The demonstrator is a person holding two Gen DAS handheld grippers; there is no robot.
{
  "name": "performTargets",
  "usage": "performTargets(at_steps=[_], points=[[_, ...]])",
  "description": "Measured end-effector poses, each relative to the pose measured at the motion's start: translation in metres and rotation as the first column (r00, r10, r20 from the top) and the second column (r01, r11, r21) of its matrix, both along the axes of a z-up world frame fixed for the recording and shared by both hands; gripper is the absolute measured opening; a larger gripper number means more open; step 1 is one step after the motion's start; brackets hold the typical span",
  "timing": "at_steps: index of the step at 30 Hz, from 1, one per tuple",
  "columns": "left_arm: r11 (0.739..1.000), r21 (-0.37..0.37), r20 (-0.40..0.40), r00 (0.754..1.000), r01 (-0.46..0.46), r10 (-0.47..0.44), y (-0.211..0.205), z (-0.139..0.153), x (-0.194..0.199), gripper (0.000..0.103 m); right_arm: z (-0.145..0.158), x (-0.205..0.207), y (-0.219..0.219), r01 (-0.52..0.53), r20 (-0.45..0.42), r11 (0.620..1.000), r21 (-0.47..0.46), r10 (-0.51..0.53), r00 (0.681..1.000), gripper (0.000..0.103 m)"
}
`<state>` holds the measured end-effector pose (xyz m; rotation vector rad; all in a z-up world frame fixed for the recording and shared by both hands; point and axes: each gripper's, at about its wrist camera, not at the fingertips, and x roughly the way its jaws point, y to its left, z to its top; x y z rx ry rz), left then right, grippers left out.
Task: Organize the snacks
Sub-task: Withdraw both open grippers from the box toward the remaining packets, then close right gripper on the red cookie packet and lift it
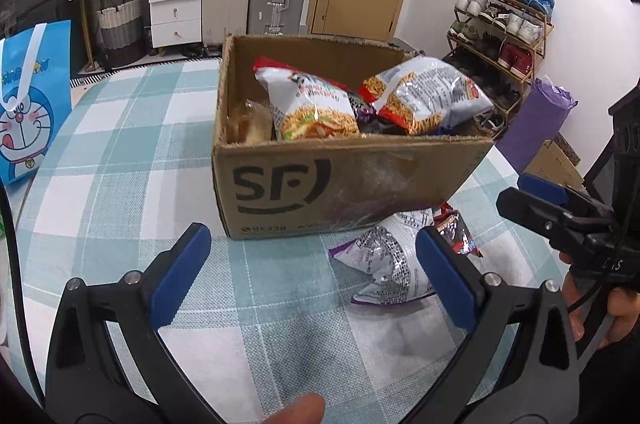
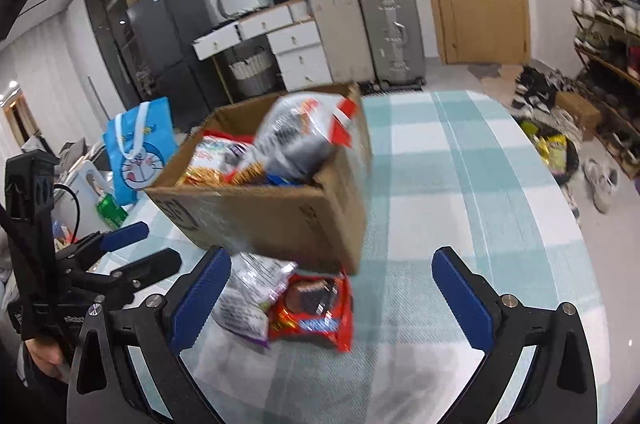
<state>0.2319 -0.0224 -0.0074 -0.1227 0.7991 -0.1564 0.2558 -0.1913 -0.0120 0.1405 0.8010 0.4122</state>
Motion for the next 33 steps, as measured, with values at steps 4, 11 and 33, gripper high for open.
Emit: performTargets(at_steps=[4, 11, 33], points=[[1.0, 0.012, -0.027, 1.0, 0.011, -0.01, -0.005, -0.013, 0.003, 0.102, -0.017, -0.002, -0.002, 0.029, -0.044, 0.997, -0.07, -0.032, 0.998, 0.102], [1.0, 0.004, -0.06, 0.998, 0.031, -0.031, -0.006, -0.028, 0.006, 0.102, -0.043, 0.002, 0.007, 0.009, -0.097, 0.989, -0.144, -0.023, 0.995, 0.102], [0.998, -0.055, -0.107, 0.994, -0.029, 0.023, 0.02, -0.045, 0.011, 0.102, -0.069, 0.014, 0.061, -0.123, -0.134, 0.948, -0.293, 0.087, 0.987, 0.102]])
